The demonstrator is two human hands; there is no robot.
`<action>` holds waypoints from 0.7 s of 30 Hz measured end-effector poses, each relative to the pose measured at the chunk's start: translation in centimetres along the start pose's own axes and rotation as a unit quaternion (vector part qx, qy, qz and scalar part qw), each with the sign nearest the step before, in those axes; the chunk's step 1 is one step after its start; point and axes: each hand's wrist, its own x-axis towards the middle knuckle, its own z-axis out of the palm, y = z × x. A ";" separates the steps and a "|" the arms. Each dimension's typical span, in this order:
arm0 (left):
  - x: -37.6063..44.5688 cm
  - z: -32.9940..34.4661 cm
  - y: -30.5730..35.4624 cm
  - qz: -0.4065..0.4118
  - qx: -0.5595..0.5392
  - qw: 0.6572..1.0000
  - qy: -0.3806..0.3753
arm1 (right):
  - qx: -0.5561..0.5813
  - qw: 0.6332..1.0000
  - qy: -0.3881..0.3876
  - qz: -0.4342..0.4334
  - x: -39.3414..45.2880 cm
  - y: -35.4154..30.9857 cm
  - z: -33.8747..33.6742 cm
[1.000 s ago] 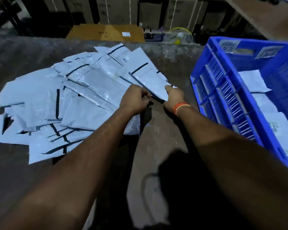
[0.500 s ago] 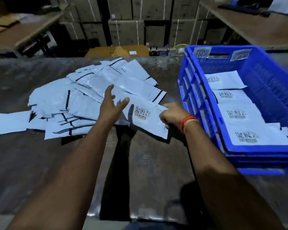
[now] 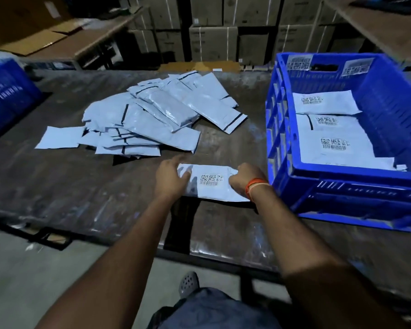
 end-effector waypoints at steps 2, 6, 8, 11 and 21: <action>-1.7 1.1 -0.9 0.012 0.066 0.998 -0.019 | -0.021 0.999 0.037 -0.003 -1.1 0.3 0.5; -4.3 2.2 -1.3 0.044 0.140 0.987 -0.074 | -0.086 0.978 0.177 -0.062 -2.4 0.4 1.8; -4.2 2.0 -1.1 0.061 0.161 0.983 -0.057 | -0.092 0.965 0.217 -0.118 -3.0 0.2 2.9; -3.1 1.9 -0.7 0.110 0.168 0.980 -0.018 | -0.092 0.963 0.202 -0.151 -3.5 -0.3 5.3; -1.8 3.3 -3.7 0.159 0.210 0.955 -0.134 | -0.211 0.961 0.147 -0.105 -2.5 0.6 9.6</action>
